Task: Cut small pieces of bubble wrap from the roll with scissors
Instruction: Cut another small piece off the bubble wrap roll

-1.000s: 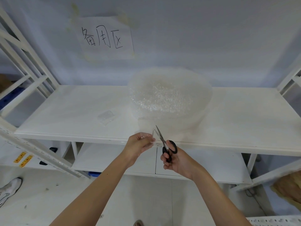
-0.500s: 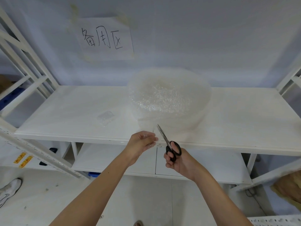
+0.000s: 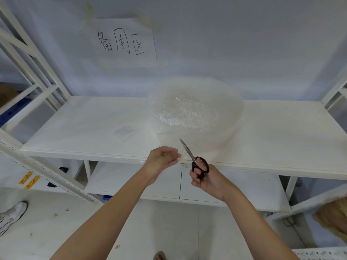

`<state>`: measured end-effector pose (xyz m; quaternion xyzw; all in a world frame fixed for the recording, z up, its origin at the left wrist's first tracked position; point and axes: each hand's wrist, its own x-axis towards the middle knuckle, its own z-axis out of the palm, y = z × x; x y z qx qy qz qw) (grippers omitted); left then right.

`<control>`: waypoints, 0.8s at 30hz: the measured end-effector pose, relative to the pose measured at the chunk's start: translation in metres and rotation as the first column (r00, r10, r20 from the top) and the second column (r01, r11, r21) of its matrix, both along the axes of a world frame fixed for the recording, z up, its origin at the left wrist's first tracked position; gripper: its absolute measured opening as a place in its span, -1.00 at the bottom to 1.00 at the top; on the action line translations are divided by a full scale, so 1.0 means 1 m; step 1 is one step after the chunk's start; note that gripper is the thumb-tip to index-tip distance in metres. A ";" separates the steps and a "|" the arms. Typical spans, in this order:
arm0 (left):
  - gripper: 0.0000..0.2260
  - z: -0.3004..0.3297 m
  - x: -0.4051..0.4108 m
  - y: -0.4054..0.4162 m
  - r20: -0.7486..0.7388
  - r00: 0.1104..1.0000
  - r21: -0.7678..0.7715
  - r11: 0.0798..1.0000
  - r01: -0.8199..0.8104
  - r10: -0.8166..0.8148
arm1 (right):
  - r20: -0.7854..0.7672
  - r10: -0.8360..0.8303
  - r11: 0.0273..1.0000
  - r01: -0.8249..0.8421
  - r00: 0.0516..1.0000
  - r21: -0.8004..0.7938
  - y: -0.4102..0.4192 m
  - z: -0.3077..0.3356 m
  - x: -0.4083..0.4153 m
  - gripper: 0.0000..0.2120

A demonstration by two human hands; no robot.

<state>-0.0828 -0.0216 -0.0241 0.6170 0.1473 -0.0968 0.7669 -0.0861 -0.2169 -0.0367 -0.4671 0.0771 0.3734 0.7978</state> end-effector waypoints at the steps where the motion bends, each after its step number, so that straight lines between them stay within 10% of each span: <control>1: -0.90 0.000 0.000 0.000 0.003 1.000 0.000 1.000 0.000 0.000 | -0.006 -0.008 1.000 0.008 1.000 0.003 0.001 -0.001 -0.001 -0.67; 10: -0.89 0.000 -0.004 0.001 0.007 1.000 -0.001 1.000 0.028 -0.028 | 0.001 0.024 0.998 -0.024 1.000 0.058 0.004 -0.009 -0.001 -0.42; 24: -0.90 0.008 -0.002 0.007 0.036 0.997 -0.050 0.996 -0.069 0.071 | 0.060 0.105 0.991 -0.100 0.993 -0.090 0.006 -0.008 -0.009 -0.61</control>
